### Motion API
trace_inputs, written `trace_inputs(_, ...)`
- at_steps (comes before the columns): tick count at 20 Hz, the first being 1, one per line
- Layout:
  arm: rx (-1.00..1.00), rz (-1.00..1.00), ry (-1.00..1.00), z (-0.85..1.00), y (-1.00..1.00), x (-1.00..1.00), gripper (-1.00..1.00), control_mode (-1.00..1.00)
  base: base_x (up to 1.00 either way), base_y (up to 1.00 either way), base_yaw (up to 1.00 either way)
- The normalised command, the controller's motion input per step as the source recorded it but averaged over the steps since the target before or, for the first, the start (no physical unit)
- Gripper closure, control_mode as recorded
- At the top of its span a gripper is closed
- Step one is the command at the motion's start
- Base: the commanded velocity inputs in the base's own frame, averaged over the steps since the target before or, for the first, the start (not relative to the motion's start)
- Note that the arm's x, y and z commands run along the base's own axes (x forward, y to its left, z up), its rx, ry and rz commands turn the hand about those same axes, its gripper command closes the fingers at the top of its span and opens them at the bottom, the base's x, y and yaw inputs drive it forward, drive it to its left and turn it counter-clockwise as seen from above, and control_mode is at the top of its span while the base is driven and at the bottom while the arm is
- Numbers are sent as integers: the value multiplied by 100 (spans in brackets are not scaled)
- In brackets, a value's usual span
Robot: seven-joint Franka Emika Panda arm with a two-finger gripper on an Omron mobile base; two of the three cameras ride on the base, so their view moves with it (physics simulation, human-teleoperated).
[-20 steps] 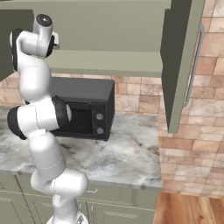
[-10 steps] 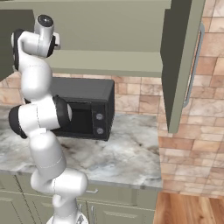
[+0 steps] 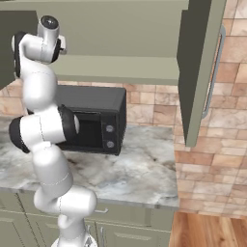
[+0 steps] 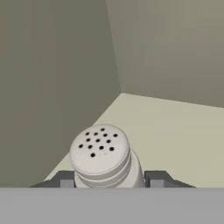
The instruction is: Collect the paprika, mayonnaise, and shaker from the cabinet and place them next to the stove.
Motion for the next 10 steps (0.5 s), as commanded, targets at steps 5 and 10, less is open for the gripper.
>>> trace_inputs(5,0,0,-6,-2,-11,-31,100,-100,0,0,0)
trace_inputs(10,1,0,-6,0,-28,-68,100,-100,0,0,0)
